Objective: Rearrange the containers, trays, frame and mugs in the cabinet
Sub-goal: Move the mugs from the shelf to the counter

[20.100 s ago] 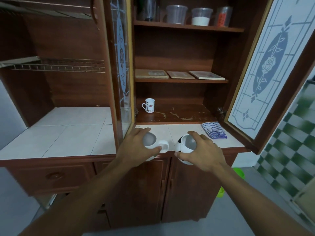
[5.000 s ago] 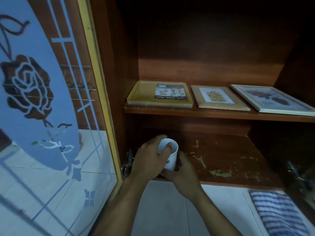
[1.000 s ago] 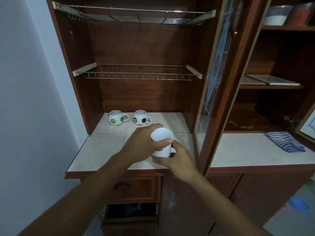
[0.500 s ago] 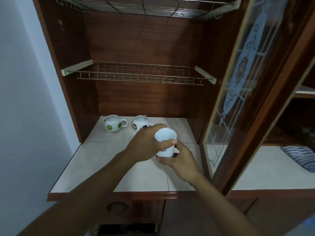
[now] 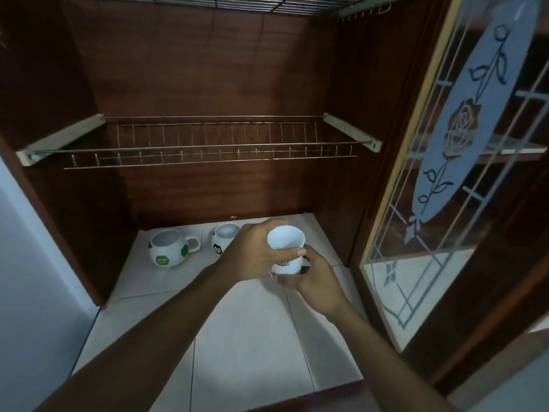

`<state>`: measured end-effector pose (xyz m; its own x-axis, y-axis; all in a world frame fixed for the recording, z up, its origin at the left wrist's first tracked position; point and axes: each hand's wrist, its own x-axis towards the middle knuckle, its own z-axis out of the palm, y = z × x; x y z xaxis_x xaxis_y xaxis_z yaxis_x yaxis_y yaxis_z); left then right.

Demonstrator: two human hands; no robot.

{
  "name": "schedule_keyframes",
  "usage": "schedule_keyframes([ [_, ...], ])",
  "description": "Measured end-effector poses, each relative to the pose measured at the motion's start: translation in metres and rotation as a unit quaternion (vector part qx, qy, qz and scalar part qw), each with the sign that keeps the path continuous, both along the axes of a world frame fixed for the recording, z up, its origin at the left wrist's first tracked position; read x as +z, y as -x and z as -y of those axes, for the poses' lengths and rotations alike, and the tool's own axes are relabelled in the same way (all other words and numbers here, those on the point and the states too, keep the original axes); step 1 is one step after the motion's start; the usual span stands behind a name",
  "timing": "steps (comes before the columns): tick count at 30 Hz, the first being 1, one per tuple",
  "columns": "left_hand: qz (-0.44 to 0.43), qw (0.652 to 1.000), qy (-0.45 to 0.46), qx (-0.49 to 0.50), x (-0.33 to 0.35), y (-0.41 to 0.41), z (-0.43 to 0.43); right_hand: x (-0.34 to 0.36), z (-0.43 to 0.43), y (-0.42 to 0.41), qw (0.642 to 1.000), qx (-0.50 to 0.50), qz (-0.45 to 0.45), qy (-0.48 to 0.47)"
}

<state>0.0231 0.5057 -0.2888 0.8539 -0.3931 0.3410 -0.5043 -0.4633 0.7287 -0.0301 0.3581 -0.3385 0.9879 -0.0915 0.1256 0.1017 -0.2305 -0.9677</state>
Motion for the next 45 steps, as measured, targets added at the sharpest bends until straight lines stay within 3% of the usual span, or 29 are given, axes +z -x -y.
schedule_keyframes([
  [7,0.009,1.000,-0.025,-0.004,-0.013,-0.058,0.012,-0.010,0.009,-0.050,1.000,-0.017,-0.010,-0.019],
  [20,-0.064,0.996,-0.034,-0.047,-0.044,-0.127,0.027,-0.040,0.021,-0.101,0.998,-0.029,-0.038,-0.043],
  [37,-0.084,0.989,-0.094,-0.079,-0.067,-0.196,0.043,-0.076,0.029,-0.168,0.992,-0.104,-0.046,0.056],
  [45,-0.087,0.983,-0.133,-0.086,-0.081,-0.220,0.055,-0.088,0.040,-0.190,0.976,-0.123,-0.068,0.163],
])
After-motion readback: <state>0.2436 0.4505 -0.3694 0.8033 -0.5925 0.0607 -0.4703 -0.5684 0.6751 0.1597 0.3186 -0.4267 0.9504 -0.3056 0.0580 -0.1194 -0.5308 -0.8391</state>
